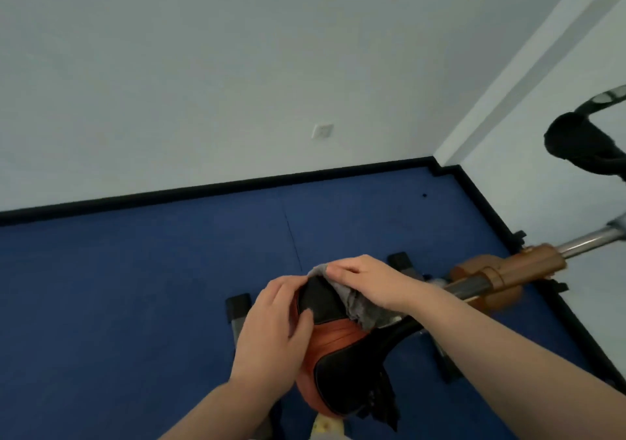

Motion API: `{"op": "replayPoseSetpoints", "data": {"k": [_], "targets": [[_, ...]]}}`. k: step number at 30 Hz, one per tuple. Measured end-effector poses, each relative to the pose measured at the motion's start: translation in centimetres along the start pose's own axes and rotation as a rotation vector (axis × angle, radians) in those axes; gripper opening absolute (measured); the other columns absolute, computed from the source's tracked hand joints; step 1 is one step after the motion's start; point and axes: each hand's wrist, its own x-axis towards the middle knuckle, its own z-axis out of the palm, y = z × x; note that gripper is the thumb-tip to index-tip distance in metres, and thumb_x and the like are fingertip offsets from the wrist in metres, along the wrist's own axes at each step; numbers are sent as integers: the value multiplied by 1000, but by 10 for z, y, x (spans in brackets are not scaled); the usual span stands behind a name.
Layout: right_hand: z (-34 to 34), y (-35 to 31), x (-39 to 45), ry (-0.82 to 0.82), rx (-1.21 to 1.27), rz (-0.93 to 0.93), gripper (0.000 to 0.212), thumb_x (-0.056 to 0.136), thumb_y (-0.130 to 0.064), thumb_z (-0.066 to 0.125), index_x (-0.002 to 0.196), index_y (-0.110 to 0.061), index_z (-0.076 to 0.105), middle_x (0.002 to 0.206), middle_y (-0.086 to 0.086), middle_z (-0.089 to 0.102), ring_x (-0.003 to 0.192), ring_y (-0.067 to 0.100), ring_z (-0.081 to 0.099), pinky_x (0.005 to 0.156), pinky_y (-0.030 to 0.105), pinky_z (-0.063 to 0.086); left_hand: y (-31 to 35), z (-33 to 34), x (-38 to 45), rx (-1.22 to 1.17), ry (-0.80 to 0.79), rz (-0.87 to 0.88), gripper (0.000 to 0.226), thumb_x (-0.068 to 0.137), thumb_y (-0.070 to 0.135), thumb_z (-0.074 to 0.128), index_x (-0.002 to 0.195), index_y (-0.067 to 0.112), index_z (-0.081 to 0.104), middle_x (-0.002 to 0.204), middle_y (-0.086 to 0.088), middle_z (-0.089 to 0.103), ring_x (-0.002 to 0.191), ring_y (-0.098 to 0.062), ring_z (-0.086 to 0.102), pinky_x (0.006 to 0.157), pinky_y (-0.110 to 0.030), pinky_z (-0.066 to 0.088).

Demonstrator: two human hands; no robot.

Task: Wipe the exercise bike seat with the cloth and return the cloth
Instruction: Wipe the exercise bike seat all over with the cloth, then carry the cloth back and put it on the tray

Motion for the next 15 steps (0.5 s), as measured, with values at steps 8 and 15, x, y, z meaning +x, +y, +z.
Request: {"op": "replayPoseSetpoints", "data": {"k": [8,15], "targets": [[-22,12,-37,224,-105,97,29,92,-38,61,118,-28,70,123,-9,69,109,3,60,95,24,47,11,6,43,73,-253,225,35,89,27,50,124,33,48,120,25,44,112,8,36,93,-11,27],[-49,37,-126,705,58,282,27,92,-36,62,116,-25,71,112,-9,73,99,8,64,86,28,50,64,45,79,51,-430,466,36,90,27,51,126,29,49,126,20,47,119,0,40,95,-18,31]]}}
